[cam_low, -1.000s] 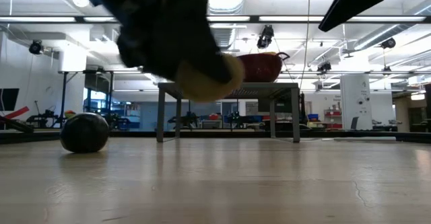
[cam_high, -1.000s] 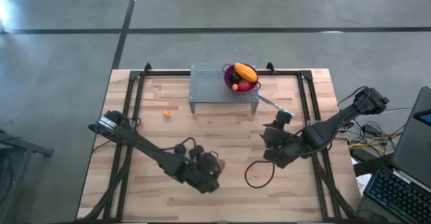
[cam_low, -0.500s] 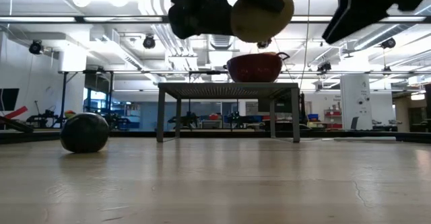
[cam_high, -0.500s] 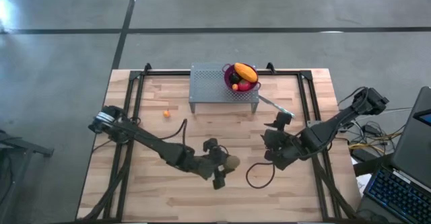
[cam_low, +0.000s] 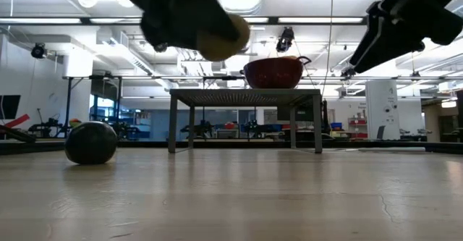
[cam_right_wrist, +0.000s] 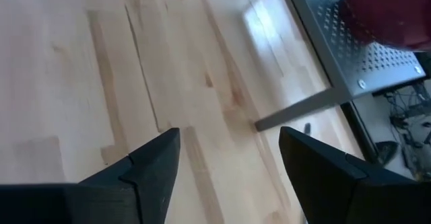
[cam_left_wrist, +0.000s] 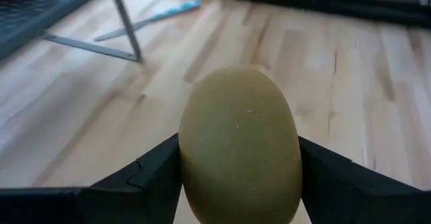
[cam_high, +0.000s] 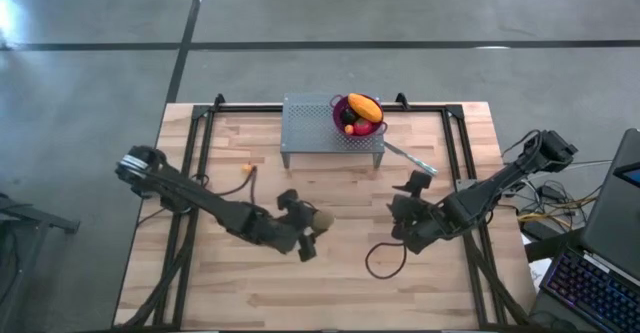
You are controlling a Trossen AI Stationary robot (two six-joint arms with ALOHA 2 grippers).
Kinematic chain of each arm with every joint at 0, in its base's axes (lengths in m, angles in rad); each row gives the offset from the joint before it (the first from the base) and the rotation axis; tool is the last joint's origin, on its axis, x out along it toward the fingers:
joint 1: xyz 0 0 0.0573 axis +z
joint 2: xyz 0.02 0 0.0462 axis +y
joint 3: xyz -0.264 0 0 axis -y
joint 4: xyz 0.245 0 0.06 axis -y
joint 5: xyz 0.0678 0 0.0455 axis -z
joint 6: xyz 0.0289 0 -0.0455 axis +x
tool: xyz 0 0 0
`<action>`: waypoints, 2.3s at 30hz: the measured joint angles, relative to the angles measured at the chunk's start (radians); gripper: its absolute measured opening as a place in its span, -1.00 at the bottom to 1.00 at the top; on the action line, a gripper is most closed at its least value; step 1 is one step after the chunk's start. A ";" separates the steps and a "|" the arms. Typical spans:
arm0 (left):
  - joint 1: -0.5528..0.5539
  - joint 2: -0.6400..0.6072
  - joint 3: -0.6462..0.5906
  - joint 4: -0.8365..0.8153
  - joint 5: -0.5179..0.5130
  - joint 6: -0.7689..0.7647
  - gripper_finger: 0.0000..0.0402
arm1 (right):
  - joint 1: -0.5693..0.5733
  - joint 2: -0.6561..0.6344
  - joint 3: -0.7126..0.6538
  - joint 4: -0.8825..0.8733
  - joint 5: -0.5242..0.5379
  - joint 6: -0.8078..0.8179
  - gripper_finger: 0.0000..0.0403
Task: Pick & Place Fruit
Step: Put the kiwi into the purple strainer bowl on the shelf
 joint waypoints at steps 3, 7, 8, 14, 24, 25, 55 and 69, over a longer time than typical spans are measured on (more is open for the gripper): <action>-0.002 -0.070 -0.101 0.106 -0.010 -0.008 0.25 | -0.003 0.000 -0.015 0.059 0.000 -0.017 0.25; -0.006 -0.143 -0.238 0.301 -0.004 0.022 0.25 | -0.004 0.000 -0.022 0.133 0.000 -0.035 0.20; -0.006 -0.155 -0.271 0.359 0.004 0.034 0.25 | -0.004 0.000 -0.023 0.164 0.001 -0.041 0.19; -0.006 -0.197 -0.431 0.690 0.075 0.179 0.25 | -0.005 0.001 -0.024 0.406 0.004 -0.170 0.10; -0.007 -0.204 -0.498 0.882 0.201 0.370 0.25 | -0.016 0.001 -0.026 0.711 -0.015 -0.357 -0.01; -0.007 -0.204 -0.498 0.882 0.201 0.385 0.25 | -0.018 0.001 -0.026 0.713 -0.022 -0.358 -0.02; -0.007 -0.204 -0.420 0.878 0.201 0.416 0.25 | -0.047 0.022 -0.094 1.293 -0.285 -0.684 0.32; -0.004 -0.204 -0.412 0.880 0.196 0.520 0.25 | -0.062 0.021 -0.094 1.295 -0.284 -0.610 0.54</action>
